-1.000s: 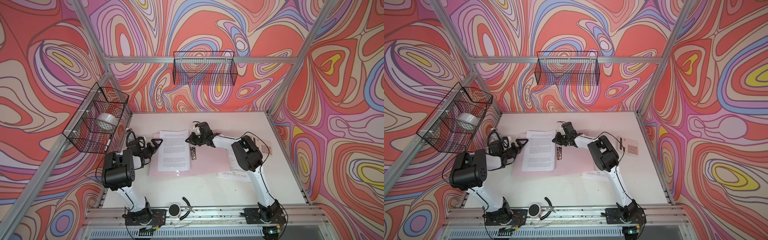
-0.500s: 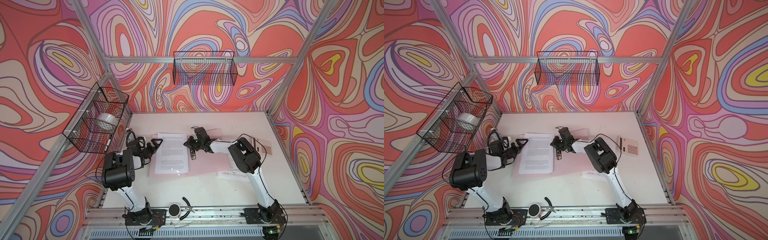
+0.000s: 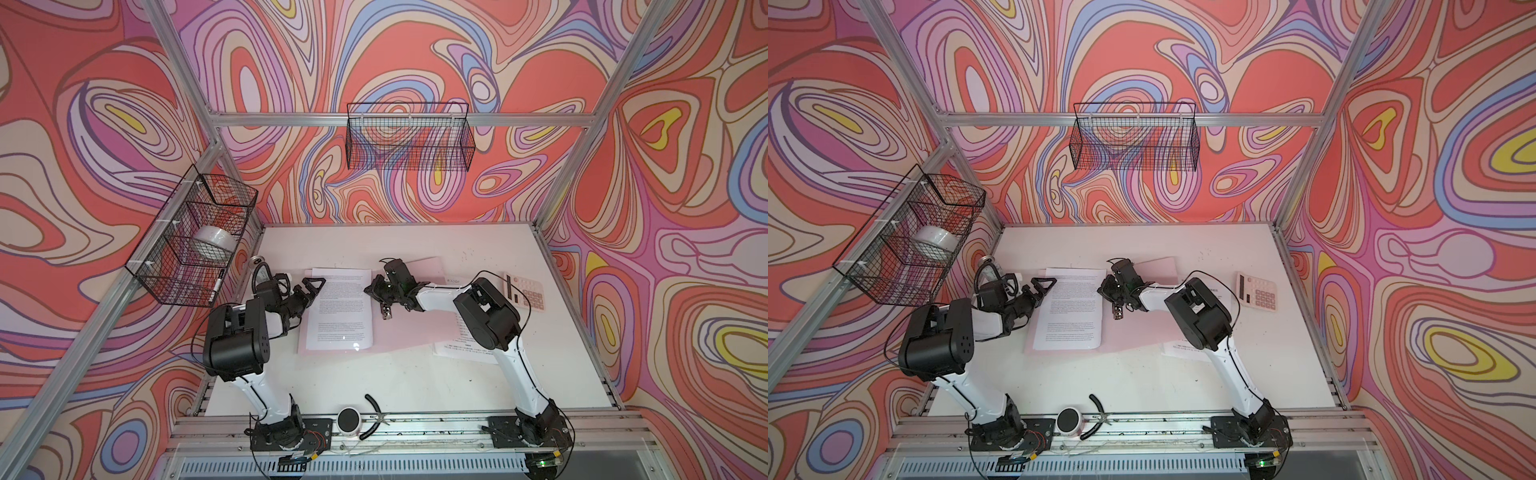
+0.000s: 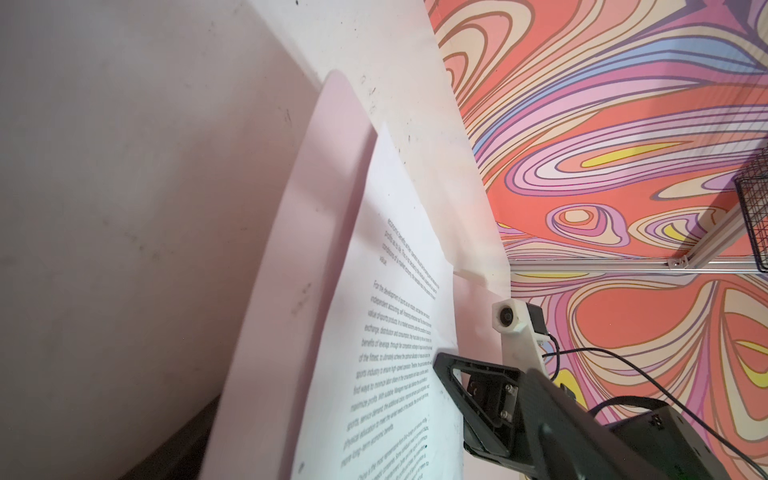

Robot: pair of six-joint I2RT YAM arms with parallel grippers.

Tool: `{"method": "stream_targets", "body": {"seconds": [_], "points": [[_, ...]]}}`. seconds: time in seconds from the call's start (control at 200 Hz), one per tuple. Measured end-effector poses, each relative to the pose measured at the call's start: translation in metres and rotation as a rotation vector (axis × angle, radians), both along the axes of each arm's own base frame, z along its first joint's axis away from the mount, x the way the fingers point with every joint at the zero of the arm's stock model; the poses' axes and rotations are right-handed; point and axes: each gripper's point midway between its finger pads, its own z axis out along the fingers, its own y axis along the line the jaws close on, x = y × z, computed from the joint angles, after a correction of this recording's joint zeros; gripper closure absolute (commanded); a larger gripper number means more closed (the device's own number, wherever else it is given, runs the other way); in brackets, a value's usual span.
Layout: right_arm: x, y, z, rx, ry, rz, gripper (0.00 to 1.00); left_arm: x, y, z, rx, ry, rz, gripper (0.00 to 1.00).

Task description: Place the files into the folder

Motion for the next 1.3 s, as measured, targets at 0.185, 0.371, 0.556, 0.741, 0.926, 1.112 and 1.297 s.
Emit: {"method": "stream_targets", "body": {"seconds": [0.185,0.371,0.556,0.741,0.926,1.112,1.297], "points": [[-0.006,0.014,0.007,0.003,-0.008,0.003,1.00,0.000,0.000,0.000,-0.002,0.001,0.001,0.02],[-0.011,0.025,0.013,0.007,-0.011,0.013,1.00,0.000,0.000,0.000,-0.003,0.002,0.002,0.02],[-0.016,0.027,0.011,0.012,0.005,0.003,1.00,0.000,0.000,0.000,-0.002,0.001,0.003,0.02],[-0.019,0.023,0.002,-0.005,0.021,0.001,0.61,0.000,0.000,0.000,-0.001,0.002,0.004,0.03],[-0.021,0.013,0.031,-0.074,-0.064,0.026,0.32,0.001,0.001,0.000,0.002,0.000,0.008,0.03],[-0.042,-0.015,0.060,-0.192,-0.141,0.094,0.47,0.001,0.001,0.000,0.002,0.000,0.008,0.03],[-0.075,-0.029,0.058,-0.240,-0.133,0.222,0.61,0.001,0.001,0.000,0.002,0.000,0.008,0.03]]}}
